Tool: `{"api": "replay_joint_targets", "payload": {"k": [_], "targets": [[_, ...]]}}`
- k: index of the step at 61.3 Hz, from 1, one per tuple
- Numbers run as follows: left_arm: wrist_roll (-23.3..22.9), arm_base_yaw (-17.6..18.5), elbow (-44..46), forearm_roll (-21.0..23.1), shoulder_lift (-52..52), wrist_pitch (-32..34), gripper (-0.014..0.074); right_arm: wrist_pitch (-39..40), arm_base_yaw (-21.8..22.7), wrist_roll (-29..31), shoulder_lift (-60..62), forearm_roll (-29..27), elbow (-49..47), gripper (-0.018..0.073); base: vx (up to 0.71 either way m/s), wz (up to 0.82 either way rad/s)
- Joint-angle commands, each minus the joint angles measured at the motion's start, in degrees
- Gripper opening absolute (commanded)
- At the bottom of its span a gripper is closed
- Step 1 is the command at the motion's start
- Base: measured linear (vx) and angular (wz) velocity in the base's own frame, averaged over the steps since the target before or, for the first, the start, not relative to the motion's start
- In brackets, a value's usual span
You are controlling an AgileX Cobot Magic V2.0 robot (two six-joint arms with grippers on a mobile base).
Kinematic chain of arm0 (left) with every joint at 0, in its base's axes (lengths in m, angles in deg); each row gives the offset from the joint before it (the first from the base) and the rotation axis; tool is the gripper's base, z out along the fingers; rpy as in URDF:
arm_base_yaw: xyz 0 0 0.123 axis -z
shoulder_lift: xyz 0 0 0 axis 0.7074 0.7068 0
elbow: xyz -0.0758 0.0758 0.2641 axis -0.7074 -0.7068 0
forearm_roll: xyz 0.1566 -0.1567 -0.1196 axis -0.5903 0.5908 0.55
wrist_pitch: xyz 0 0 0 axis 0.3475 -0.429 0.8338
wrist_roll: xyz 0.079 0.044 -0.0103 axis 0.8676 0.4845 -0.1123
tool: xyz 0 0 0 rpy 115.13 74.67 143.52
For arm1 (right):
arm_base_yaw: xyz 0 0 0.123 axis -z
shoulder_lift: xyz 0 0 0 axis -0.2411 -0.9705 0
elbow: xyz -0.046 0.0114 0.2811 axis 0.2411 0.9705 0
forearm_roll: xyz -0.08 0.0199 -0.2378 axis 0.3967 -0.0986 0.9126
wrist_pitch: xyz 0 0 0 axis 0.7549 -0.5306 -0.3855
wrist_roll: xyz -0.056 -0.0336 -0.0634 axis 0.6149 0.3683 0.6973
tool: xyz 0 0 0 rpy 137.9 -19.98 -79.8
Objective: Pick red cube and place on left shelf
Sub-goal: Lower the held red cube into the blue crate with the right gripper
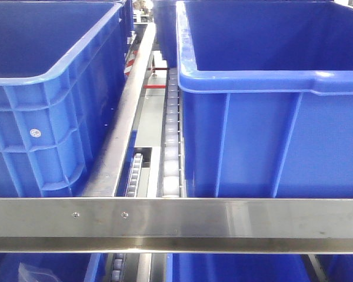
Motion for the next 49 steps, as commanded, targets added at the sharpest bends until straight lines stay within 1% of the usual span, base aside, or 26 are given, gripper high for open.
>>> {"api": "replay_joint_targets", "payload": {"k": [1,9,14,16,20,26,29,33,35,36,40,41,45,46,49], "targets": [[0.08,0.21,-1.26,0.32,0.46,4.8,0.0106,7.7,-0.14,0.5,-7.62,0.41,-5.83,0.0053,0.0,0.0],[0.08,0.21,-1.26,0.32,0.46,4.8,0.0106,9.12,-0.3,0.5,-19.44,0.41,-14.4,0.0053,0.0,0.0],[0.08,0.21,-1.26,0.32,0.46,4.8,0.0106,9.43,-1.21,0.5,-25.87,0.41,-19.99,0.0053,0.0,0.0],[0.08,0.21,-1.26,0.32,0.46,4.8,0.0106,9.8,-2.59,0.5,-30.52,0.41,-24.38,0.0053,0.0,0.0],[0.08,0.21,-1.26,0.32,0.46,4.8,0.0106,9.86,-4.22,1.34,-35.05,0.8,-28.84,0.0053,0.0,0.0],[0.08,0.21,-1.26,0.32,0.46,4.8,0.0106,9.8,-6.67,4.49,-40.09,2.84,-33.58,0.0053,0.0,0.0],[0.08,0.21,-1.26,0.32,0.46,4.8,0.0106,9.8,-7.68,5.34,-41.71,3.51,-34.95,0.0067,0.0,0.0],[0.08,0.21,-1.26,0.32,0.46,4.8,0.0106,9.8,-8.73,6.28,-43.6,3.51,-36.42,0.0145,0.0,0.0],[0.08,0.21,-1.26,0.32,0.46,4.8,0.0106,9.93,-9.1,6.35,-44.32,3.51,-36.72,0.0219,0.0,0.0],[0.08,0.21,-1.26,0.32,0.46,4.8,0.0106,9.99,-9.24,6.35,-44.59,3.51,-36.8,0.0275,0.0,0.0],[0.08,0.21,-1.26,0.32,0.46,4.8,0.0106,10.87,-9.58,6.35,-45.22,3.51,-36.8,0.044,0.0,0.0],[0.08,0.21,-1.26,0.32,0.46,4.8,0.0106,11.0,-9.58,6.28,-45.35,3.51,-36.8,0.0497,0.0,0.0],[0.08,0.21,-1.26,0.32,0.46,4.8,0.0106,11.16,-9.58,6.28,-45.48,3.51,-36.8,0.0617,0.0,0.0],[0.08,0.21,-1.26,0.32,0.46,4.8,0.0106,11.16,-9.58,6.28,-45.48,3.51,-36.8,0.0631,0.0,0.0],[0.08,0.21,-1.26,0.32,0.46,4.8,0.0106,11.16,-9.58,6.28,-45.38,3.51,-36.8,0.0617,0.0,0.0]]}}
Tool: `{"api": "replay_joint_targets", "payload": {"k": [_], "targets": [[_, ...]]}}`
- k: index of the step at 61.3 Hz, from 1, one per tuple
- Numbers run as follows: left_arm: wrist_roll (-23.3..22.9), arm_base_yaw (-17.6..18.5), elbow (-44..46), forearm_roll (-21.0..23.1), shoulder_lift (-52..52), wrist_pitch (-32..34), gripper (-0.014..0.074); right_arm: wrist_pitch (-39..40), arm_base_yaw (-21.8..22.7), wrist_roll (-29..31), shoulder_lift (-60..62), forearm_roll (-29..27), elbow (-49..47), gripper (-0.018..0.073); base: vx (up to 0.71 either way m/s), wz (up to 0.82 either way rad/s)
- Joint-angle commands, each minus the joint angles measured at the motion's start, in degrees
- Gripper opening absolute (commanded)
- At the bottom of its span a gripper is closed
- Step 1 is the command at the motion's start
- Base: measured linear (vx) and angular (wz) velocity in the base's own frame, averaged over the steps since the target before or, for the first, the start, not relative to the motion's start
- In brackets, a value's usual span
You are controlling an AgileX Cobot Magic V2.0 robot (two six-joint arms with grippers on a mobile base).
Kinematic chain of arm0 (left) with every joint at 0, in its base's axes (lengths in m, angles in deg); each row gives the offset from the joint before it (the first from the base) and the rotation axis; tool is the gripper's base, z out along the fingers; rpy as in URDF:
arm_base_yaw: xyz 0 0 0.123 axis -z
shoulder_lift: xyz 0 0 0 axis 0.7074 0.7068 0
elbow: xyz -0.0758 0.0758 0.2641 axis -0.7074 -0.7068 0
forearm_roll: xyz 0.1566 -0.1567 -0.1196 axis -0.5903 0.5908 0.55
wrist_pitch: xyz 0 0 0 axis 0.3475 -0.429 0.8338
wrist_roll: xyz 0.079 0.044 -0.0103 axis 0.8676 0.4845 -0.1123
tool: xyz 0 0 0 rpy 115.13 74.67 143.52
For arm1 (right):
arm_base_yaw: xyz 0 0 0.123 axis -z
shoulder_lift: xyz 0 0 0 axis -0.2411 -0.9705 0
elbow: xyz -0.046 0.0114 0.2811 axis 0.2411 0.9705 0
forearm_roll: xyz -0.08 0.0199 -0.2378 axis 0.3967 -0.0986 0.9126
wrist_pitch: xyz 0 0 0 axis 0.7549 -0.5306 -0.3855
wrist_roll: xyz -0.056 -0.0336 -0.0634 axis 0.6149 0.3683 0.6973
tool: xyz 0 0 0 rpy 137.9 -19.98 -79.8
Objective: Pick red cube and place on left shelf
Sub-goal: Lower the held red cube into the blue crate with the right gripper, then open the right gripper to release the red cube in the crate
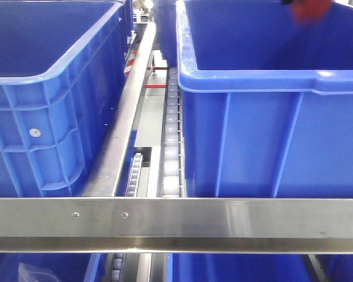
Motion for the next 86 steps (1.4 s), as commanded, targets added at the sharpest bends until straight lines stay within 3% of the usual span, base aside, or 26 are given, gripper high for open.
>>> {"api": "replay_joint_targets", "payload": {"k": [1,12,19,25,34,37,54,86], "targets": [[0.08,0.21,-1.26,0.32,0.46,4.8,0.0106,5.35,0.07,0.72,2.19,0.66,-2.49,0.0612,0.0,0.0],[0.08,0.21,-1.26,0.32,0.46,4.8,0.0106,5.57,0.07,0.72,5.83,0.66,0.93,0.0554,0.0,0.0],[0.08,0.21,-1.26,0.32,0.46,4.8,0.0106,7.83,0.25,0.72,11.67,0.66,8.34,0.0483,-0.03,-0.15],[0.08,0.21,-1.26,0.32,0.46,4.8,0.0106,12.85,0.47,0.72,19.34,0.66,17.67,0.034,0.0,0.0],[0.08,0.21,-1.26,0.32,0.46,4.8,0.0106,15.31,1.97,0.72,32.36,0.66,30.01,0.0034,0.0,0.0],[0.08,0.21,-1.26,0.32,0.46,4.8,0.0106,15.31,2.52,0.72,36.77,0.66,33.83,0.0072,0.0,0.0],[0.08,0.21,-1.26,0.32,0.46,4.8,0.0106,15.01,5.49,0.77,52.84,0.66,47.27,0.0048,0.0,0.0],[0.08,0.21,-1.26,0.32,0.46,4.8,0.0106,15.0,5.49,0.77,53.58,0.66,48.8,0.0048,0.0,0.0]]}}
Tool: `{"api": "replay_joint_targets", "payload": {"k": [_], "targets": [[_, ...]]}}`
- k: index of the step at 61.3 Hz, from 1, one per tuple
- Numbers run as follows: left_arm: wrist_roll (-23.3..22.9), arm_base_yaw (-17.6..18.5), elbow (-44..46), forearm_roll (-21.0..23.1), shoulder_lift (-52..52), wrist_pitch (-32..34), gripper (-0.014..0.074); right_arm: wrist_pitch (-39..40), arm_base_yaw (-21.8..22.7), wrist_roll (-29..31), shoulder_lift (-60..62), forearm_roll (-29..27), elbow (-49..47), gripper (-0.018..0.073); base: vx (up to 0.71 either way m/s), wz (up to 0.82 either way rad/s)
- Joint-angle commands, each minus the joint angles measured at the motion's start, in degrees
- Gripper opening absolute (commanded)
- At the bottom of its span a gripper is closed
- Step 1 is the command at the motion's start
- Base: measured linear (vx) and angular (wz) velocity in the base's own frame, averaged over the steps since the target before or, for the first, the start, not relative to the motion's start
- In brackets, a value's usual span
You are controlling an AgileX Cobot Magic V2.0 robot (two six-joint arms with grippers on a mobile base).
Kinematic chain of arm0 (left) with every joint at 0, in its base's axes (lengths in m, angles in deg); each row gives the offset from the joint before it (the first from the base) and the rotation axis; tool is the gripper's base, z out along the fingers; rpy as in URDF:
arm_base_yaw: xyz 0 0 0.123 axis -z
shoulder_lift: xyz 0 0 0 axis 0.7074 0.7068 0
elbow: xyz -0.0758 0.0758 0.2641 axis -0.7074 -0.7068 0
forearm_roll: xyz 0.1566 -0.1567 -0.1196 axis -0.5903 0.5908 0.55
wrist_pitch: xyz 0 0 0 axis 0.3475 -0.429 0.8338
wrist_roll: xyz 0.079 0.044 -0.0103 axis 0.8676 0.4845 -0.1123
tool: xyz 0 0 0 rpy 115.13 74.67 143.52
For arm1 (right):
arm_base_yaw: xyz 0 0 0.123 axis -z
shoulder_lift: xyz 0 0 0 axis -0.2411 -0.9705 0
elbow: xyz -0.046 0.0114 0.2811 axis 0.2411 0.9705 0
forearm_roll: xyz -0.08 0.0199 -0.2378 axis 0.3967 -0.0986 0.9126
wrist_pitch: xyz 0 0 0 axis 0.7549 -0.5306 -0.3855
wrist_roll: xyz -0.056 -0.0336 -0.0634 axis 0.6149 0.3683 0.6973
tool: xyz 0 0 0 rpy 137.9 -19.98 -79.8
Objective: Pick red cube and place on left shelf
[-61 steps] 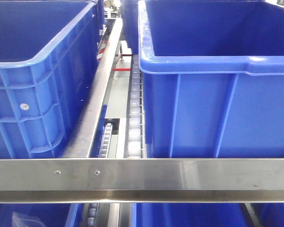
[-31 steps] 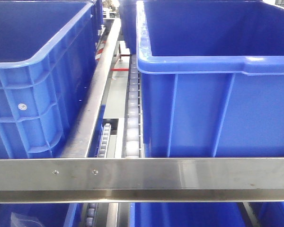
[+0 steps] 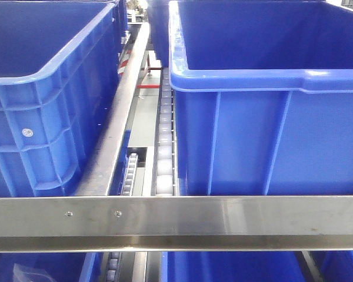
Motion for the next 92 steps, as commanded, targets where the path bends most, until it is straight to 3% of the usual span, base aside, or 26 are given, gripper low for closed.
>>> {"api": "replay_joint_targets", "payload": {"k": [1,25,48,53,85,92], "targets": [[0.08,0.21,-1.26,0.32,0.46,4.8,0.0106,5.29,0.28,0.56,-0.03,0.66,-1.58,0.0048,0.0,0.0],[0.08,0.21,-1.26,0.32,0.46,4.8,0.0106,5.92,0.91,0.7,3.44,0.66,-0.11,0.0048,0.0,0.0],[0.08,0.21,-1.26,0.32,0.46,4.8,0.0106,5.81,7.99,0.31,26.96,-0.28,14.75,0.0048,0.0,0.0],[0.08,0.21,-1.26,0.32,0.46,4.8,0.0106,1.57,8.11,0.31,30.14,-0.28,14.72,0.0048,0.0,0.0],[0.08,0.21,-1.26,0.32,0.46,4.8,0.0106,1.36,8.18,-1.41,30.1,-0.33,14.83,0.0048,0.0,0.0],[0.08,0.21,-1.26,0.32,0.46,4.8,0.0106,3.16,8.18,-5.17,30.1,4.22,14.83,0.0048,0.03,0.19]]}}
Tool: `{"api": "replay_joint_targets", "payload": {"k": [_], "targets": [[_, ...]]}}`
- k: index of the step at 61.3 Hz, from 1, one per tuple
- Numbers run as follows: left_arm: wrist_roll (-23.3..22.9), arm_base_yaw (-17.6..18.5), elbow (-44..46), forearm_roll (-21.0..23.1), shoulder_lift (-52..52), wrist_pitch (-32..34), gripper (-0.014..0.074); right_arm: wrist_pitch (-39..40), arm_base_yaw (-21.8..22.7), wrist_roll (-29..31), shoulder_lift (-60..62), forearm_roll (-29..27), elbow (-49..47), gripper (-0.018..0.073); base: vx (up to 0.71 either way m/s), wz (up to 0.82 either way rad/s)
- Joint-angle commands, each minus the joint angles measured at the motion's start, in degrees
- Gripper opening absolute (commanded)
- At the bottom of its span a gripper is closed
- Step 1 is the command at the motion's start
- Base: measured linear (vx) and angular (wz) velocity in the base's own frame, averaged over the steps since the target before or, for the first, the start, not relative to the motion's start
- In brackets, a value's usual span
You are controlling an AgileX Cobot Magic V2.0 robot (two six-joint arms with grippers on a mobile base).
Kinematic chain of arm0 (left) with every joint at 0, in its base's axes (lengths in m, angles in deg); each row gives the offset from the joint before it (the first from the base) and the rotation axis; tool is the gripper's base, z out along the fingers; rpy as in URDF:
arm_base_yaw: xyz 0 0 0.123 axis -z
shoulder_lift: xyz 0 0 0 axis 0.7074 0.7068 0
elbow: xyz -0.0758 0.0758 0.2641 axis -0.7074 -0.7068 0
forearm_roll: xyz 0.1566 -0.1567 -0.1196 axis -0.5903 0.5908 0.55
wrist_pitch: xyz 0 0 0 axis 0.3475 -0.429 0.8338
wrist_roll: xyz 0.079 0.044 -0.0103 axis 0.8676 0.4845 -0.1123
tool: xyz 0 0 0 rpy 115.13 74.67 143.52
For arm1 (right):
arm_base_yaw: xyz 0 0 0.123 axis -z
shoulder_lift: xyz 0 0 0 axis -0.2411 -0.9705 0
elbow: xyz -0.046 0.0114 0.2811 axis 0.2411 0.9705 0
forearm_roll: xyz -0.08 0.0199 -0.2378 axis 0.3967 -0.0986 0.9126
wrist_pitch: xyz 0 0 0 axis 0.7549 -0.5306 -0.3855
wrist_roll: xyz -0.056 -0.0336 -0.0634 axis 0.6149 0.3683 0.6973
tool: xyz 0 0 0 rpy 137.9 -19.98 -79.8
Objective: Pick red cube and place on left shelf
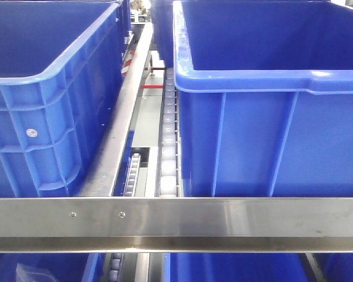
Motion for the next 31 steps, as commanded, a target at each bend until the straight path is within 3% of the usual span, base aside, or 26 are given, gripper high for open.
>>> {"api": "replay_joint_targets", "payload": {"k": [1,6,31], "targets": [[0.08,0.21,-1.26,0.32,0.46,4.8,0.0106,6.68,0.24,-3.9,1.09,4.91,-1.34,0.0048,-0.06,-0.35],[0.08,0.21,-1.26,0.32,0.46,4.8,0.0106,7.53,0.24,-6.54,1.09,8.1,-1.34,0.0048,-0.01,-0.07],[0.08,0.21,-1.26,0.32,0.46,4.8,0.0106,7.58,0.24,-6.63,1.09,7.45,-1.34,0.0048,0.0,0.0]]}}
